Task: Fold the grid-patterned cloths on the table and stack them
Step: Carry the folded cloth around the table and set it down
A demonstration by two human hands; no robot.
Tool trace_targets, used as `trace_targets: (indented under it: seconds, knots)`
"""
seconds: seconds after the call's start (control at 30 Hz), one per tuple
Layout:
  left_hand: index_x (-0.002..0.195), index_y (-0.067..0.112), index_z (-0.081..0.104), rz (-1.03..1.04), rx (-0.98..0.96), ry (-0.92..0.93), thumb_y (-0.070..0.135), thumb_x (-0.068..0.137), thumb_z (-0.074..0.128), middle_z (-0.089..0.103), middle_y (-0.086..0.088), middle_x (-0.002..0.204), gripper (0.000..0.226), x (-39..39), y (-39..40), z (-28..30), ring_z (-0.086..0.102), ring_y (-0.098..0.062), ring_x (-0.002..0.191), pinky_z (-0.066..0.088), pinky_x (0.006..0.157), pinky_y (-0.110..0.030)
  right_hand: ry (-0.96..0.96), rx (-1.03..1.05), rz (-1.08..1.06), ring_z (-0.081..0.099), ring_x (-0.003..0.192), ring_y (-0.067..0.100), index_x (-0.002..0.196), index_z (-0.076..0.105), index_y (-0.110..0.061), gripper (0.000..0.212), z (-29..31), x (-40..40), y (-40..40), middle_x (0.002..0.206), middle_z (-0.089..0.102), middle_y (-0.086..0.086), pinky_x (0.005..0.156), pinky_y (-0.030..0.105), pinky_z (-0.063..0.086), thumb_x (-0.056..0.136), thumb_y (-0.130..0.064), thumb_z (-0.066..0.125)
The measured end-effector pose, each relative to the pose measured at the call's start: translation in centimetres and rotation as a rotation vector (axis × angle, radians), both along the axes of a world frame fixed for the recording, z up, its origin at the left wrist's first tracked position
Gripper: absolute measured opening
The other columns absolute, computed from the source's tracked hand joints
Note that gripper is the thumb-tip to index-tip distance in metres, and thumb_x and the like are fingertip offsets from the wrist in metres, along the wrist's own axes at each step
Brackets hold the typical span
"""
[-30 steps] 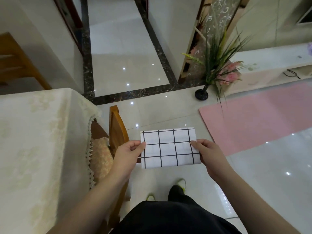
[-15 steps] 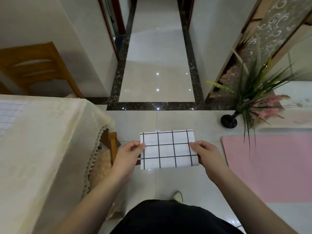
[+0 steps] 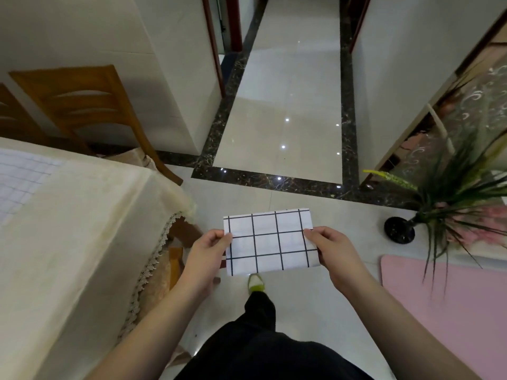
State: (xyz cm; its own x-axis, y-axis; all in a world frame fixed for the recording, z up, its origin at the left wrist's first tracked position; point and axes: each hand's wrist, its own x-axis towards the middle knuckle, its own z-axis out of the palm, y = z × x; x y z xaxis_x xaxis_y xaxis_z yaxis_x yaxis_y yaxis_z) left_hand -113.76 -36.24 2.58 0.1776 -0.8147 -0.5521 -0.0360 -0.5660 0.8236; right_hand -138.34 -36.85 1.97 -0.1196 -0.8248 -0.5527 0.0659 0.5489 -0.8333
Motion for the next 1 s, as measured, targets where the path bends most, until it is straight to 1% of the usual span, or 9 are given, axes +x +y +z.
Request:
trace_targets:
  seconds: [0.07, 0.17, 0.3, 0.37, 0.53, 0.63, 0.7, 0.87, 1.0]
  knots:
    - [0.087, 0.014, 0.068, 0.031, -0.017, 0.024, 0.022, 0.095, 0.058, 0.073, -0.009, 0.093, 0.016, 0.3, -2.3, -0.4, 0.068, -0.031, 0.093, 0.057, 0.08, -0.046, 0.006, -0.009, 0.02, 0.068, 0.083, 0.027, 0.087, 0.072, -0.011, 0.012, -0.2, 0.5, -2.8, 0.094, 0.074, 0.014, 0.084, 0.046, 0.055, 0.09, -0.019, 0.065]
    - [0.092, 0.008, 0.068, 0.062, -0.034, 0.041, 0.019, 0.095, 0.058, 0.074, -0.009, 0.092, 0.015, 1.2, -6.2, -1.5, 0.069, -0.026, 0.088, 0.054, 0.071, -0.034, 0.028, -0.015, 0.045, 0.069, 0.084, 0.028, 0.089, 0.071, -0.008, 0.011, -0.2, 1.4, -7.2, 0.093, 0.074, 0.014, 0.084, 0.045, 0.056, 0.091, -0.017, 0.064]
    - [0.092, 0.009, 0.07, 0.126, -0.027, 0.08, 0.021, 0.095, 0.058, 0.073, -0.013, 0.093, 0.018, 2.6, -11.4, -2.1, 0.068, -0.027, 0.088, 0.055, 0.08, -0.04, 0.071, 0.002, 0.088, 0.069, 0.093, 0.036, 0.091, 0.072, -0.009, 0.012, 0.2, 3.2, -13.7, 0.096, 0.074, 0.016, 0.089, 0.05, 0.054, 0.091, -0.018, 0.064]
    - [0.095, 0.008, 0.069, 0.167, -0.032, 0.107, 0.022, 0.095, 0.056, 0.072, -0.015, 0.093, 0.019, 3.3, -13.6, -2.1, 0.067, -0.027, 0.085, 0.055, 0.077, -0.039, 0.095, -0.002, 0.117, 0.068, 0.095, 0.038, 0.091, 0.072, -0.01, 0.012, 0.6, 4.4, -16.7, 0.094, 0.074, 0.015, 0.09, 0.051, 0.053, 0.09, -0.019, 0.065]
    - [0.089, 0.01, 0.067, 0.227, -0.038, 0.107, 0.022, 0.097, 0.054, 0.072, -0.011, 0.087, 0.02, 5.5, -17.8, -1.6, 0.067, -0.025, 0.082, 0.057, 0.078, -0.04, 0.151, -0.029, 0.183, 0.067, 0.087, 0.029, 0.088, 0.071, -0.01, 0.01, 1.2, 7.1, -23.5, 0.094, 0.073, 0.013, 0.088, 0.047, 0.053, 0.089, -0.017, 0.065]
    - [0.082, 0.013, 0.064, 0.307, -0.07, 0.142, 0.019, 0.097, 0.055, 0.069, 0.0, 0.072, 0.019, 6.7, -19.7, -1.2, 0.065, -0.016, 0.07, 0.054, 0.064, -0.03, 0.15, -0.034, 0.245, 0.067, 0.087, 0.028, 0.089, 0.071, -0.009, 0.009, 1.2, 8.5, -27.1, 0.095, 0.073, 0.014, 0.083, 0.044, 0.054, 0.089, -0.017, 0.065]
    - [0.083, 0.012, 0.064, 0.351, -0.078, 0.138, 0.019, 0.098, 0.055, 0.069, 0.002, 0.071, 0.018, 7.2, -21.1, -1.0, 0.064, -0.014, 0.068, 0.051, 0.059, -0.024, 0.145, -0.04, 0.296, 0.067, 0.083, 0.026, 0.087, 0.071, -0.01, 0.01, 1.0, 9.4, -29.3, 0.093, 0.073, 0.013, 0.081, 0.043, 0.055, 0.09, -0.016, 0.064]
    - [0.086, 0.009, 0.064, 0.455, -0.082, 0.127, 0.017, 0.097, 0.056, 0.067, -0.002, 0.072, 0.016, 8.7, -24.6, -0.6, 0.062, -0.015, 0.067, 0.051, 0.054, -0.022, 0.124, -0.006, 0.419, 0.067, 0.081, 0.024, 0.087, 0.07, -0.01, 0.01, 0.0, 11.5, -35.1, 0.092, 0.072, 0.012, 0.072, 0.037, 0.056, 0.091, -0.017, 0.064]
    - [0.091, 0.005, 0.064, 0.544, -0.066, 0.067, 0.017, 0.097, 0.056, 0.065, -0.002, 0.071, 0.016, 9.7, -28.0, -0.6, 0.06, -0.012, 0.06, 0.048, 0.048, -0.021, 0.084, -0.005, 0.522, 0.06, 0.068, 0.016, 0.087, 0.068, -0.012, 0.01, -0.6, 13.6, -40.1, 0.081, 0.068, 0.003, 0.049, 0.018, 0.045, 0.092, -0.019, 0.063]
